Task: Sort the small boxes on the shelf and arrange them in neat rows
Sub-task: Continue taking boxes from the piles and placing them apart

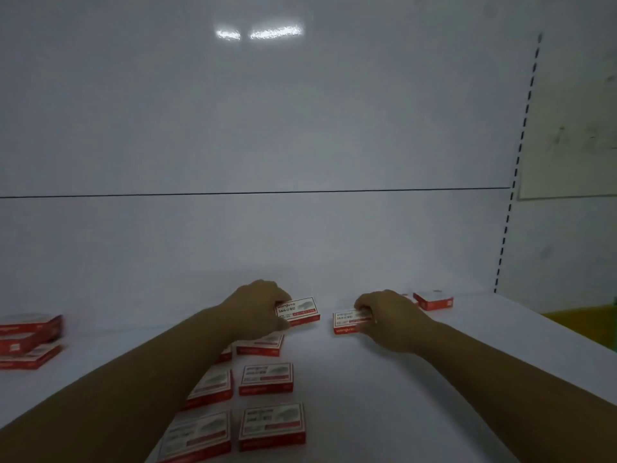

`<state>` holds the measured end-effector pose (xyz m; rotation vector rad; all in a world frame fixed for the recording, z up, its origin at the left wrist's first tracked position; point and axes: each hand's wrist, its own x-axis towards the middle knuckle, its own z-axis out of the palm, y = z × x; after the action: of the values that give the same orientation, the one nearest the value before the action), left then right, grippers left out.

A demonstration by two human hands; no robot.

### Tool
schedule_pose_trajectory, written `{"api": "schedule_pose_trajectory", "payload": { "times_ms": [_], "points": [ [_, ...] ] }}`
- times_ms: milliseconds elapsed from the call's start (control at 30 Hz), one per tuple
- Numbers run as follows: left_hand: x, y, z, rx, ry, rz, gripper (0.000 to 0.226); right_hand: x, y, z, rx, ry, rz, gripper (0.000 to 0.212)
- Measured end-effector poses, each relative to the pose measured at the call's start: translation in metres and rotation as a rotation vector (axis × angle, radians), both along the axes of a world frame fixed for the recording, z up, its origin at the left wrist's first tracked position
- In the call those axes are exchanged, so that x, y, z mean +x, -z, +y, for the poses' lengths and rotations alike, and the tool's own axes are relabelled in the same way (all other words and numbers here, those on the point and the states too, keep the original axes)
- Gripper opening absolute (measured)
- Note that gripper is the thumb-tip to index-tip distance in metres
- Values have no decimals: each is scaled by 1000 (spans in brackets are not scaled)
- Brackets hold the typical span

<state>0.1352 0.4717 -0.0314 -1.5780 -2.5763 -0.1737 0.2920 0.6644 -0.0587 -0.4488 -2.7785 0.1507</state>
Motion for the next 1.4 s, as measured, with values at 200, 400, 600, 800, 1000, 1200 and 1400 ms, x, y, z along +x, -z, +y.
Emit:
{"api": "schedule_pose_trajectory", "payload": {
  "times_ms": [200, 400, 600, 800, 1000, 1200, 1400],
  "points": [
    [-2, 15, 62, -166, -189, 94, 22, -37, 15, 38, -7, -85, -4, 21],
    [-7, 26, 71, -208, -295, 169, 24, -61, 22, 52, 69, -182, -58, 24],
    [-6, 31, 72, -231, -267, 273, 21, -68, 33, 51, 77, -211, -1, 25],
    [0, 18, 55, -52, -234, 0, 27, -61, 27, 46, 95, -203, -49, 34],
    [7, -5, -26, 14, -387, -107, 65, -63, 2, 1, 97, -215, -34, 46],
    [16, -12, -158, -28, -462, -67, 70, -79, -15, -120, 120, -390, -117, 64],
    [26, 1, -305, -30, -533, -43, 66, -89, -14, -255, 124, -477, -115, 60]
  ]
}}
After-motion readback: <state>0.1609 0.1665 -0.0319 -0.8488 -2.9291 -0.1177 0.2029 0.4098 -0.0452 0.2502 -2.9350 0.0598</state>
